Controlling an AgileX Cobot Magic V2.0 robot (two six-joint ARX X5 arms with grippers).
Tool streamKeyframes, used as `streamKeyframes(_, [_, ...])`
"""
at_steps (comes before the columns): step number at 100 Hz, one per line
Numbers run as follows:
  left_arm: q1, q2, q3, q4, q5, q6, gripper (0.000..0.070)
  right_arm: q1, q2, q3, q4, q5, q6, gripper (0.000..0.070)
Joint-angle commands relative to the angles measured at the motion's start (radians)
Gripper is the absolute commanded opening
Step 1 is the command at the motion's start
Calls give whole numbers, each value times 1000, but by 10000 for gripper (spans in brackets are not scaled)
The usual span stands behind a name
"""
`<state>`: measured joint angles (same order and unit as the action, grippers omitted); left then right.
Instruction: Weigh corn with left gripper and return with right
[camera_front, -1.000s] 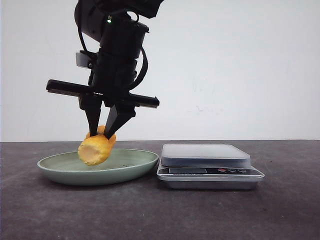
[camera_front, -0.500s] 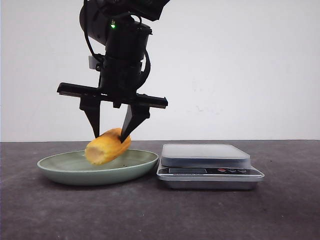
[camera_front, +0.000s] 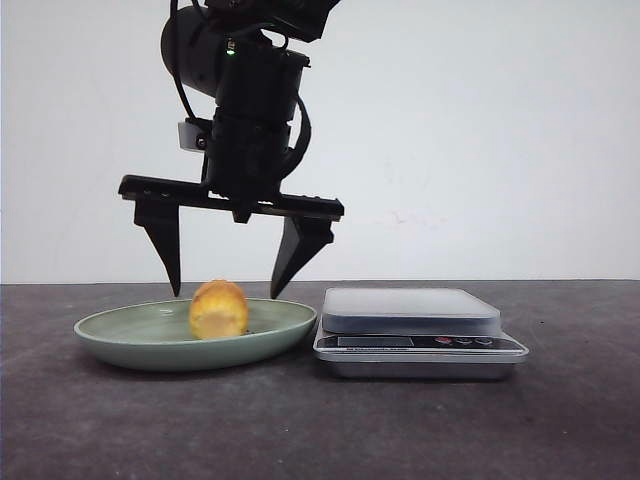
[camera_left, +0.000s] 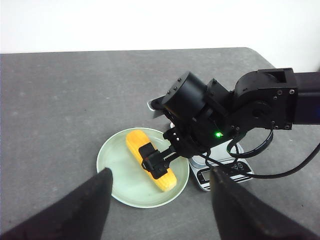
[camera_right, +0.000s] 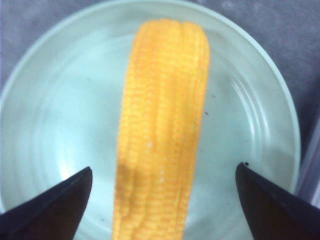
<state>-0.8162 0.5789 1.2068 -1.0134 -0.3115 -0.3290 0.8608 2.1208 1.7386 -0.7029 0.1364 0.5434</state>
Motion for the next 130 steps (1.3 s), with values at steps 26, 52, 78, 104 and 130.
streamKeyframes(26, [-9,1,13,10,-3,3,365,14,-217,23,17,20,-121,580])
streamKeyframes(52, [-9,1,13,8,-4,2,365,36,-510,23,-75,77,-262,578])
streamKeyframes(78, [-9,1,13,9,-7,1,365,85,-817,23,-227,324,-390,536])
streamKeyframes(104, [-9,1,13,10,-6,-6,365,93,-1044,23,-387,416,-433,38])
streamKeyframes(130, [-9,1,13,16,-6,-21,298,93,-1238,-6,-424,418,-431,6])
